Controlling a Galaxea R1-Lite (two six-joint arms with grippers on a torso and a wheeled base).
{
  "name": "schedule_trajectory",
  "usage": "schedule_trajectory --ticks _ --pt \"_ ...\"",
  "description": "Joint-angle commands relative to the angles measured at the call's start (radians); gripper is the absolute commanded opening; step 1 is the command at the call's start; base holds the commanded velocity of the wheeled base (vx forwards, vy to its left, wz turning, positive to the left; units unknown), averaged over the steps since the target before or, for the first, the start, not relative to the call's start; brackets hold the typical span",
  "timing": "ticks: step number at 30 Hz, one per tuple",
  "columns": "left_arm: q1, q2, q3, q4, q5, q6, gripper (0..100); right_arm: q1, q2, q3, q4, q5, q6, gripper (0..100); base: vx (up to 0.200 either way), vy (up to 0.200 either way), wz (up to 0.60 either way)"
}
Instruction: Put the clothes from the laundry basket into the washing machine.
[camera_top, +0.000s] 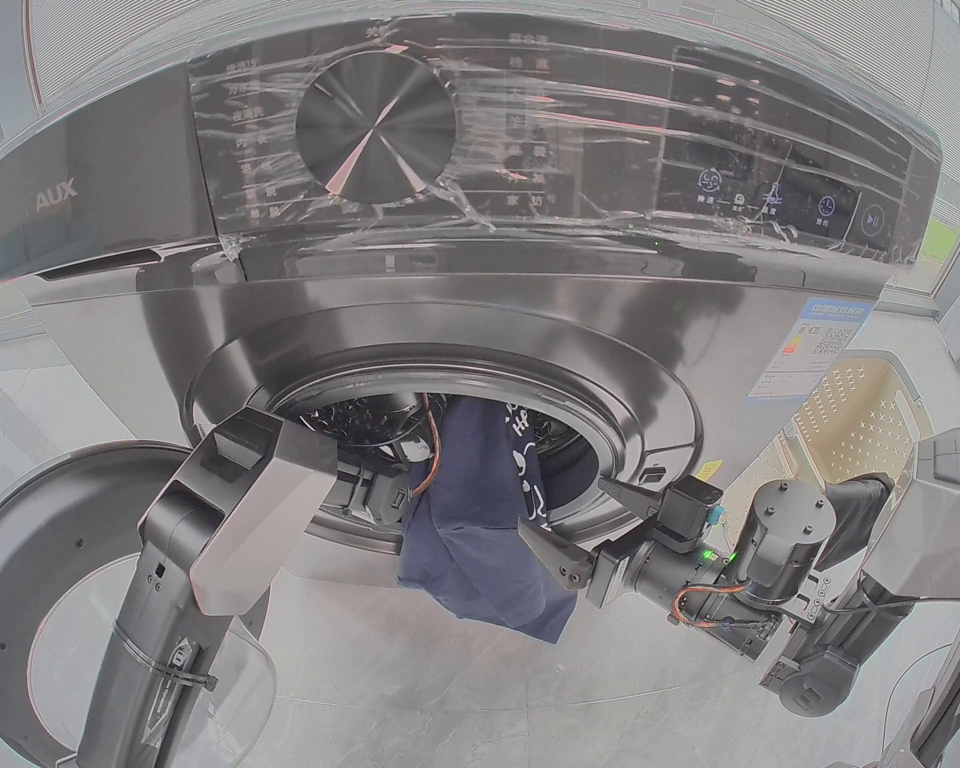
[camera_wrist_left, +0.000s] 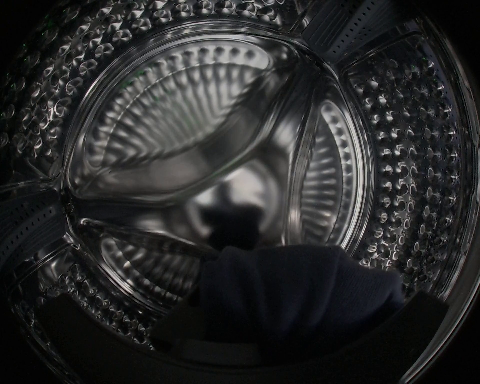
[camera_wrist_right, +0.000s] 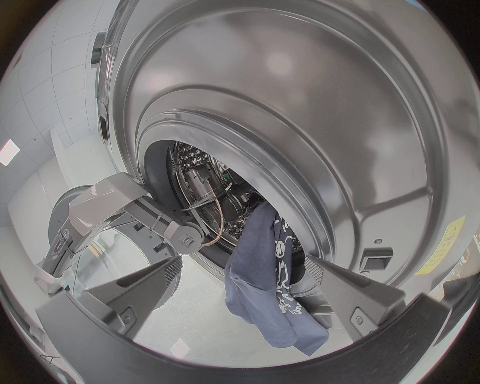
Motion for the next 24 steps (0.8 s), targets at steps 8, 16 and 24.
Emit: schedule_trajectory --ticks 8,16,24 --pt "-0.044 -0.102 0.281 0.022 0.001 -0.005 100 0.001 0.003 0.000 0.002 0.001 0.001 100 0.000 0.000 0.00" --pt "-0.081 -0.250 0.528 0.116 -0.033 -0.007 100 0.001 0.002 0.000 0.002 0.001 0.001 100 0.000 0.000 0.00" --pt "-0.131 -0.279 0.674 0.131 -0.148 -0.005 100 0.002 0.003 0.000 0.002 0.001 0.001 100 0.000 0.000 0.00"
